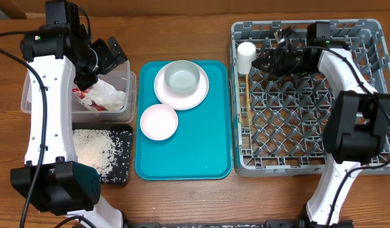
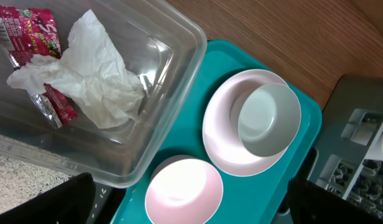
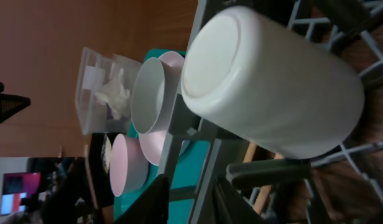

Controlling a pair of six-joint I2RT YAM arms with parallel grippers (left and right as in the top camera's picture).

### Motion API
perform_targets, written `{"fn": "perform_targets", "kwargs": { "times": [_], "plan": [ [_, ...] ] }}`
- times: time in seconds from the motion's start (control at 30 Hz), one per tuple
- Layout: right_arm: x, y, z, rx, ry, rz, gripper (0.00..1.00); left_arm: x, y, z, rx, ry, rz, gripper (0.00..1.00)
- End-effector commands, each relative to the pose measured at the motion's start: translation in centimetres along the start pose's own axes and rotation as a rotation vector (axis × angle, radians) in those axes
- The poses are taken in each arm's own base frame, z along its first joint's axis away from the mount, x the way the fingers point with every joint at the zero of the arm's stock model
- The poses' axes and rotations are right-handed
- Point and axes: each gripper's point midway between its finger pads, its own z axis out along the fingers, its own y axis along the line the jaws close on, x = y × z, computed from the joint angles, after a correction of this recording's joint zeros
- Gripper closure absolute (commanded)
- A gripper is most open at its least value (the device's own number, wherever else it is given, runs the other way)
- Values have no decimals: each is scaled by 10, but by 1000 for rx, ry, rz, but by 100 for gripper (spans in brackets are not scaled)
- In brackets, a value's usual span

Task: Sort waste into correct bins and load items into the dishwasher
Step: 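Lower the cup upside down into the rack's back corner and release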

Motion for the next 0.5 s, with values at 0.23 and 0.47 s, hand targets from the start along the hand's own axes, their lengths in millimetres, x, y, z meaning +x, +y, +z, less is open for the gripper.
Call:
{"fn": "perform_targets", "kwargs": {
  "times": [0.23,0.47],
  "plan": [
    [-16,35,-54,318,-64,-133,86,-3,-2,-3,2,-12,13,0],
    [-5,74,-30,401,-14,-211,88,-2,-2,-3,3,-12,13,0]
  ]
}}
